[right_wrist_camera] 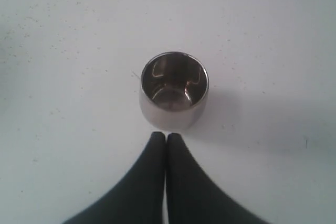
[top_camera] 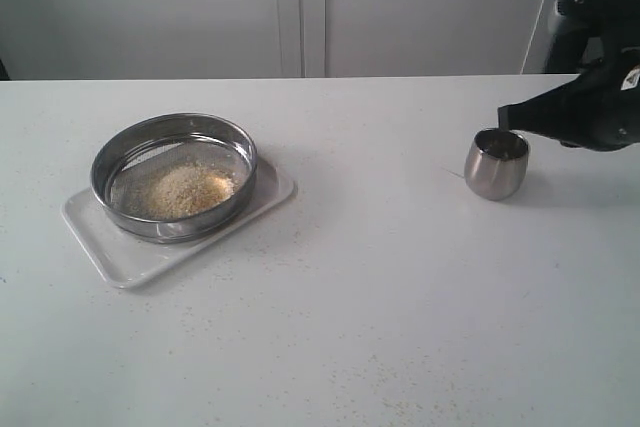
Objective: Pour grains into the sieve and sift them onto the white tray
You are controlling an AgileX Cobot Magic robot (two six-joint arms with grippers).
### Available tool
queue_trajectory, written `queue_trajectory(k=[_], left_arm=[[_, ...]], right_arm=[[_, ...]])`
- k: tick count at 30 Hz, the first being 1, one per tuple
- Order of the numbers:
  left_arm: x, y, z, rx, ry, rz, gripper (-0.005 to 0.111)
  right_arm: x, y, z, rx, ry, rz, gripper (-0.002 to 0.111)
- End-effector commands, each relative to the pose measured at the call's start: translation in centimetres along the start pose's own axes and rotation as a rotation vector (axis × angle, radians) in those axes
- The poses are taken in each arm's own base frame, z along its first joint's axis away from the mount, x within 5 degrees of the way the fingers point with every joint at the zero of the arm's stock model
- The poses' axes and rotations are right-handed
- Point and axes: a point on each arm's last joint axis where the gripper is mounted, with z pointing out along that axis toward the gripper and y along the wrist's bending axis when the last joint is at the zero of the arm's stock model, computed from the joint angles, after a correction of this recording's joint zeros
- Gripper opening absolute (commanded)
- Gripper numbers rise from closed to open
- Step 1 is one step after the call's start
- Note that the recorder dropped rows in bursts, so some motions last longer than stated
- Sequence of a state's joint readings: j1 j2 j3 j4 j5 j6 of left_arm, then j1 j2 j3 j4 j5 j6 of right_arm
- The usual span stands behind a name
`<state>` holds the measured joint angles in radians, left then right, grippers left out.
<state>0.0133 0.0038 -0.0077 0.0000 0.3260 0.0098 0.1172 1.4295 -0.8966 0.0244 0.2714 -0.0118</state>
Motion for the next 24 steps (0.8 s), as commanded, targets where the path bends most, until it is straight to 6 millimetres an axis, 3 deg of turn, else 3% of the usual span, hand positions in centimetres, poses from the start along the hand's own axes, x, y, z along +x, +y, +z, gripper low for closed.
queue_trajectory(k=[1, 20, 24], left_arm=[[0.3, 0.0, 0.1, 0.0, 0.011, -0.011, 0.0], [0.3, 0.0, 0.1, 0.0, 0.011, -0.011, 0.0], [0.3, 0.0, 0.1, 0.0, 0.011, -0.011, 0.0]], right_arm=[[0.3, -0.2, -1.5, 0.003, 0.05, -0.005, 0.0], [1.5, 0.0, -7.6, -0.006, 0.188, -0.004, 0.0], [1.8, 0.0, -9.6, -0.008, 0.195, -0.005, 0.0]])
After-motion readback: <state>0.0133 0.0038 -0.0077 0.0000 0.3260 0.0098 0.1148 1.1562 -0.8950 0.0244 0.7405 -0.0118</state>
